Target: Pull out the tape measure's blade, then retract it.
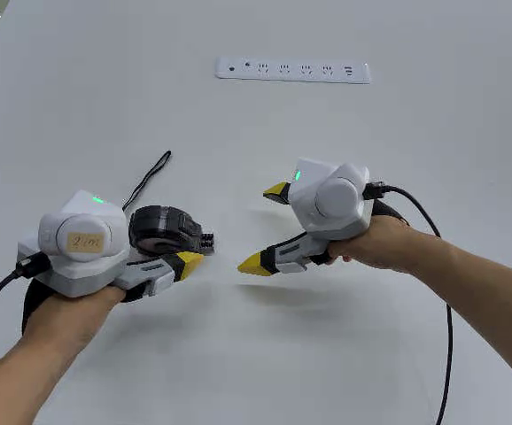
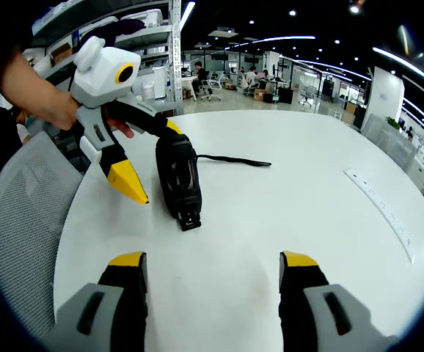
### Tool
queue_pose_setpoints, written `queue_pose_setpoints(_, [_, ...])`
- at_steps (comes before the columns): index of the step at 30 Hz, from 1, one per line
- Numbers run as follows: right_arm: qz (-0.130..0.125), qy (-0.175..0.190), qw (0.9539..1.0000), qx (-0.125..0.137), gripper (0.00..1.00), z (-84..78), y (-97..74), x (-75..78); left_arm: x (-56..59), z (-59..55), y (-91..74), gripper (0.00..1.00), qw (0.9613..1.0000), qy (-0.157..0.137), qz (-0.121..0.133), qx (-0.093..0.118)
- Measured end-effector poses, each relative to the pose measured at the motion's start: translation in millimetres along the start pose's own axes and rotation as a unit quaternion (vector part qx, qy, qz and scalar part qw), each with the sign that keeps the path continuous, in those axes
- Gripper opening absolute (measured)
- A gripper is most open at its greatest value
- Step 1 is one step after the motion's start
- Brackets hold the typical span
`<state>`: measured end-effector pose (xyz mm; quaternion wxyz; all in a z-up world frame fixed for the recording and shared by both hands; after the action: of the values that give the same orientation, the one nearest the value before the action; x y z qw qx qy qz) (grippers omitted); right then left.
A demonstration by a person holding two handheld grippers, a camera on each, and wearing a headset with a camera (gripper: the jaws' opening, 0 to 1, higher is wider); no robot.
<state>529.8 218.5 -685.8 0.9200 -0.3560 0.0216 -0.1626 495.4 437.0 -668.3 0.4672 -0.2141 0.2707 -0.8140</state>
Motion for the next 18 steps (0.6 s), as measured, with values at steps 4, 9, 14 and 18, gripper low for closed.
queue_pose_setpoints(4, [-0.011,0.013,0.9998,0.006,0.79,-3.1,-8.8,-3.8,-1.8,2.1,-2.4,0.80,0.9998,0.011,-0.017,0.009])
queue_pose_setpoints(9, [-0.022,0.023,0.9994,0.012,0.81,-5.8,-19.3,-7.6,-2.8,3.0,-4.6,0.83,0.9989,0.027,-0.037,0.011])
queue_pose_setpoints(14, [-0.041,0.028,0.9986,0.016,0.83,-9.1,-30.9,-11.8,-3.6,3.9,-11.3,0.84,0.9978,0.037,-0.052,0.016])
queue_pose_setpoints(18, [-0.060,0.040,0.9972,0.022,0.85,-12.8,-41.8,-14.6,-3.2,4.3,-17.4,0.85,0.9968,0.046,-0.061,0.023])
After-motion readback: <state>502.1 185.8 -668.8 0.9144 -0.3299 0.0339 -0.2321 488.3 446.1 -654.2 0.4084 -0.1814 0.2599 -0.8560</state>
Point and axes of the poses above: the centre of the closed fingertips' face, and the gripper's own axes: y roughly forward along the fingers, x roughly to its right, z roughly out of its top, the point moved 9 cm from there along -y, roughly backward along the fingers, and after that the axes turned 5 degrees about -y, right-handed, at the moved point
